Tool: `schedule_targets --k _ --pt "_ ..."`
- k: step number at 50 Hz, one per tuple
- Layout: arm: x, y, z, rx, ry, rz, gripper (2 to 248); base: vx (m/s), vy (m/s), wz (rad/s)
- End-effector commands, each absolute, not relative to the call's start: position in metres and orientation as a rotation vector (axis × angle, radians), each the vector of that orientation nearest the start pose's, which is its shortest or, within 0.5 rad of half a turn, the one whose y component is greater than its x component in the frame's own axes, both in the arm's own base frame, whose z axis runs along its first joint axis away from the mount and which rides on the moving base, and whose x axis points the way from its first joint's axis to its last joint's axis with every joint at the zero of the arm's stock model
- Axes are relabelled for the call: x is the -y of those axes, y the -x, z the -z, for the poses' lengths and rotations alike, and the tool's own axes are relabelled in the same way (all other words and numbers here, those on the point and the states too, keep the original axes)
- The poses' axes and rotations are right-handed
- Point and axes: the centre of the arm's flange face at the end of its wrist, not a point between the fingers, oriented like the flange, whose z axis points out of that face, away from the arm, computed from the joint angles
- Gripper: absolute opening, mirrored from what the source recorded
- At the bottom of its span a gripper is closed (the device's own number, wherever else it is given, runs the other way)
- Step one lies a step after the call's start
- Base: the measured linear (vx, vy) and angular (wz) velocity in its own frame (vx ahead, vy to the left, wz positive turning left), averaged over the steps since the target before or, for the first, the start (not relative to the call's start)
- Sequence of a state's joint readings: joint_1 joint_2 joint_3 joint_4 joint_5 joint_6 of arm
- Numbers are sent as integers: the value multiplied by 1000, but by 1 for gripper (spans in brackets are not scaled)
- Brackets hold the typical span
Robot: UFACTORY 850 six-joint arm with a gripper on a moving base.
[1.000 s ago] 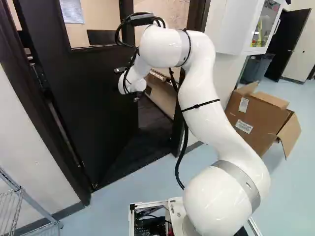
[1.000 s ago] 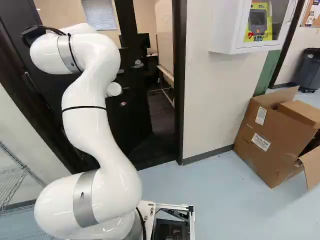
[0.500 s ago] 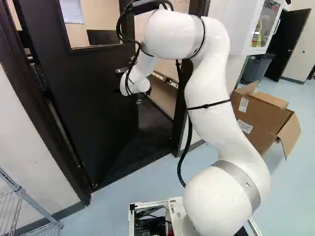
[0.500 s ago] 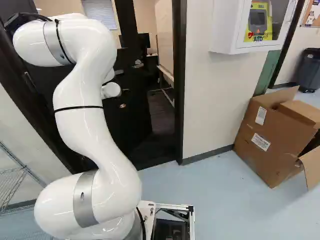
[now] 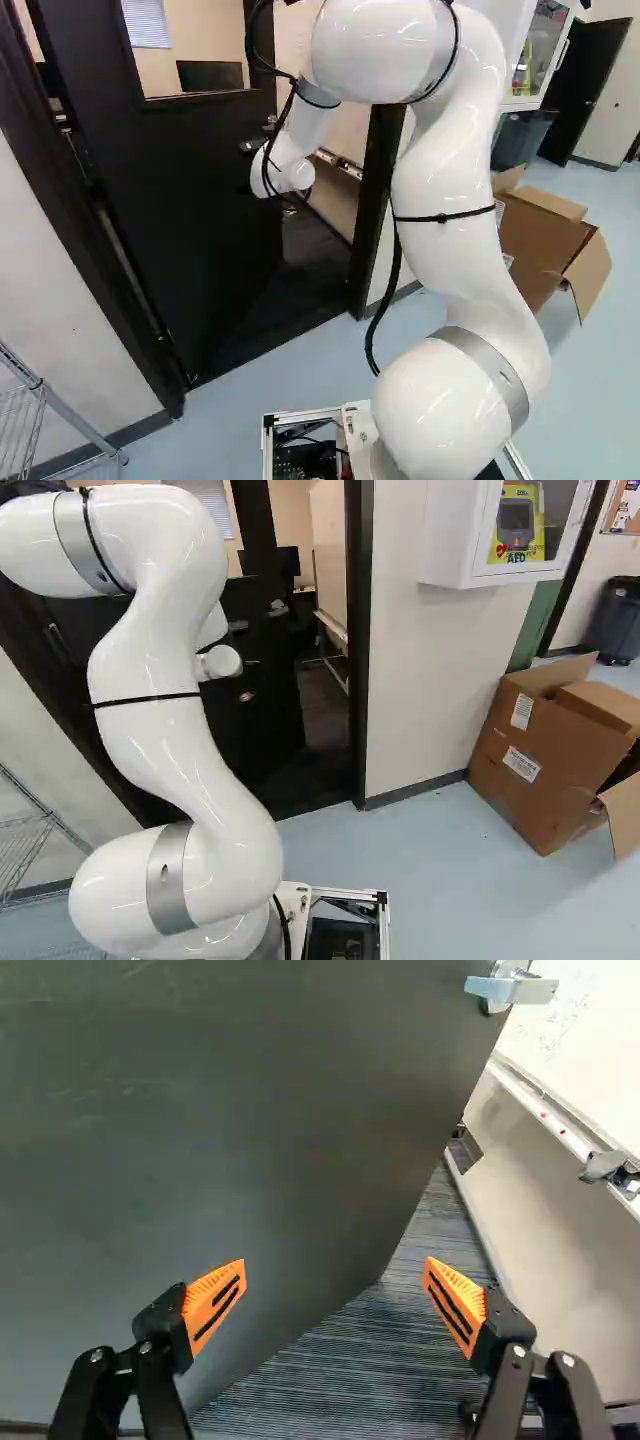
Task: Open the door and move inside
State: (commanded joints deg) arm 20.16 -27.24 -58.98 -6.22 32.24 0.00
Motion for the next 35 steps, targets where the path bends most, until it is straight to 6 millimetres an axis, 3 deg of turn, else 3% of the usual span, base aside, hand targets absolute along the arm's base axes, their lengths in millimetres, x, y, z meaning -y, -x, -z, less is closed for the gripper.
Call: schedule_targets --k 35 --pt "-175 -509 -395 570 2501 1507 247 0 0 0"
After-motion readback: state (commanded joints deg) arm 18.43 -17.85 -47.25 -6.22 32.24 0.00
